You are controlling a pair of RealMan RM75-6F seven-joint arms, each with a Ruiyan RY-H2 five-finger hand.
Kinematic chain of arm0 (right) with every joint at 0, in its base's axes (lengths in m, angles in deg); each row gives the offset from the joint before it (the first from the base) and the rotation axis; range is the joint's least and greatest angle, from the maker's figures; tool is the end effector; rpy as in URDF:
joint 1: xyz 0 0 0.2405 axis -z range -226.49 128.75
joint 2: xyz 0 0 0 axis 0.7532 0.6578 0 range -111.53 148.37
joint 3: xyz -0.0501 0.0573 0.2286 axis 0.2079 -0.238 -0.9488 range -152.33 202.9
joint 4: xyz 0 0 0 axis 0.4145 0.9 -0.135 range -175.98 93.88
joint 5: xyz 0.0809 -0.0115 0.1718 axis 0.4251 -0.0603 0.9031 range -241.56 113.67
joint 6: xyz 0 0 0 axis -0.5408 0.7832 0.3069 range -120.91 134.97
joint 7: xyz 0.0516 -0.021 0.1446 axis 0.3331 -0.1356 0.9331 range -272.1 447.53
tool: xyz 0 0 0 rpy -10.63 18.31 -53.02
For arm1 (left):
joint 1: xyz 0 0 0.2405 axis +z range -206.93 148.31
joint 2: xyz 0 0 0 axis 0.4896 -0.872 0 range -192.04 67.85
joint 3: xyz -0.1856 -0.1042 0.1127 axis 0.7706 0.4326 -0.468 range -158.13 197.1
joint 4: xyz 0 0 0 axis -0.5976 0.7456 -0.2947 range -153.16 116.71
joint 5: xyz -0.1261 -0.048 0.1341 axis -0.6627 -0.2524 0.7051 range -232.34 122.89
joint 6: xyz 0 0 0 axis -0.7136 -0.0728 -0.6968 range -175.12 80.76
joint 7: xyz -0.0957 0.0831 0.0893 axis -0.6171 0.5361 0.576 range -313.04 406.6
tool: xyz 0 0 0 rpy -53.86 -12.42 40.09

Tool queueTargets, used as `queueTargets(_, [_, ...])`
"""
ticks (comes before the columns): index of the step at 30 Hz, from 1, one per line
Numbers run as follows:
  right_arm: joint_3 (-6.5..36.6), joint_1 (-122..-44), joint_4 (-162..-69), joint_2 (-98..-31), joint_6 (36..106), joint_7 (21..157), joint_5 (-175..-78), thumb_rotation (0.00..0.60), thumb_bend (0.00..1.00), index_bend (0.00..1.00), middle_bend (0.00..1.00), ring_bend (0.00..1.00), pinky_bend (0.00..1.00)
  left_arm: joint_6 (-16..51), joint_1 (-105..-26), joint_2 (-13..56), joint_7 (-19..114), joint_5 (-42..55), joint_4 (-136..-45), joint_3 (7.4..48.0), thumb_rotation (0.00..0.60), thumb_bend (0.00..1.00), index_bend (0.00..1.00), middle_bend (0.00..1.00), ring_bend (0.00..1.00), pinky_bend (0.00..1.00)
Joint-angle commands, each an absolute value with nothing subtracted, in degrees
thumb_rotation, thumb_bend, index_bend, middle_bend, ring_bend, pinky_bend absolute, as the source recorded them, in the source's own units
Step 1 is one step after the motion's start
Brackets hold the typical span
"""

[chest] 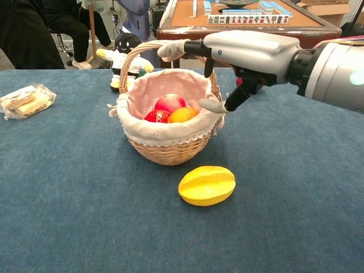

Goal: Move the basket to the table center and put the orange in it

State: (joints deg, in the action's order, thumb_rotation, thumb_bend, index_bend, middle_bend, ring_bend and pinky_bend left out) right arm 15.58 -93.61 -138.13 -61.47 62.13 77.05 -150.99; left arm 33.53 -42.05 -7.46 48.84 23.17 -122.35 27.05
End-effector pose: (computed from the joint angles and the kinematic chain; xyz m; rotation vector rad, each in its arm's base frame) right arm -0.0594 -0.3010 0.0296 2.1658 -0.6754 1.2365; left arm -0.2456 0.2369 0.2084 -1.3639 -0.8843 -0.9725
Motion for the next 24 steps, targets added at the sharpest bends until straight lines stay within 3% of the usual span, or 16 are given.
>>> queueTargets(1, [16.82, -92.07, -140.73, -58.32, 64.49, 77.75, -152.96, 0.6, 0.41, 0.01, 0.09, 0.08, 0.31, 33.39, -42.08, -7.6, 48.87, 23.11, -122.22, 27.11, 0.6, 0.2, 0.2, 0.23, 0.17, 0.25])
queueTargets(6, [19.81, -87.44, -144.2, -51.21, 69.98, 76.38, -156.11, 0.6, 0.42, 0.12, 0.17, 0.13, 0.32, 33.34, -42.18, -7.51, 50.0, 22.97, -121.3, 27.24, 0.6, 0.21, 0.2, 0.23, 0.17, 0.25])
queueTargets(14, [23.48, -76.99, -146.32, -41.83, 82.22, 74.73, -157.42, 0.6, 0.42, 0.14, 0.2, 0.14, 0.34, 33.09, -41.89, -6.98, 50.47, 22.84, -120.2, 26.83, 0.6, 0.2, 0.2, 0.23, 0.17, 0.23])
queueTargets(24, [24.8, -66.89, -141.68, -39.31, 92.14, 74.98, -153.14, 0.6, 0.42, 0.14, 0.21, 0.17, 0.36, 34.51, -40.65, -5.45, 52.32, 23.8, -119.38, 25.69, 0.6, 0.2, 0.2, 0.23, 0.17, 0.22])
